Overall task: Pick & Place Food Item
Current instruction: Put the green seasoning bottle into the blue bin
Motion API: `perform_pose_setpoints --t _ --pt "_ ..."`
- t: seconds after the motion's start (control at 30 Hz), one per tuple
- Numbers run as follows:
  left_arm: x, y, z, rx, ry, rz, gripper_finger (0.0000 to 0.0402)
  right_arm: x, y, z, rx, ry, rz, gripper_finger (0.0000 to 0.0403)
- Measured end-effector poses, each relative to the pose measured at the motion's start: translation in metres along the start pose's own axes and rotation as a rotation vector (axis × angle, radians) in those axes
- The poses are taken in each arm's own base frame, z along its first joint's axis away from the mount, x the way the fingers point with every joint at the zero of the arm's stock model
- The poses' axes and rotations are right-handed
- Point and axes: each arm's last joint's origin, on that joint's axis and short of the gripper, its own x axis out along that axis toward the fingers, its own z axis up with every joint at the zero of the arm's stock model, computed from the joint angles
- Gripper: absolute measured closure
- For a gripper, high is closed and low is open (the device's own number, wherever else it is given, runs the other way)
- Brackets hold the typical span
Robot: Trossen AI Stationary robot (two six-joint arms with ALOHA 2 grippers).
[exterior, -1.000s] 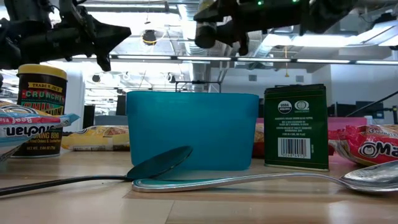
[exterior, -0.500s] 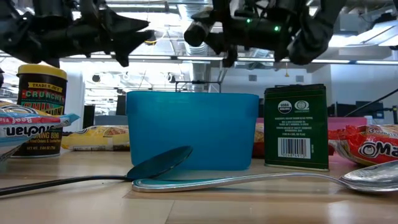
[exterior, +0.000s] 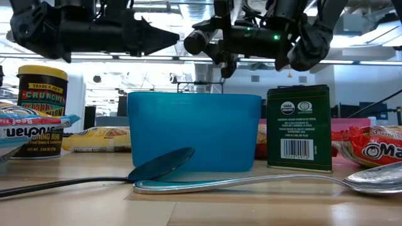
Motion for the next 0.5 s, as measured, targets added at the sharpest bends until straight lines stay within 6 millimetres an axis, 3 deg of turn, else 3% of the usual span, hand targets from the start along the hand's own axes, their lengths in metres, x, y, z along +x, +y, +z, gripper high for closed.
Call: perform_pose_setpoints --t 0.5 --pt "0.0076 -0.0047 0.0025 0.066 0.032 0.026 0.0233 0.0002 -0.0019 -0.0028 0.049 0.045 0.004 0.0214"
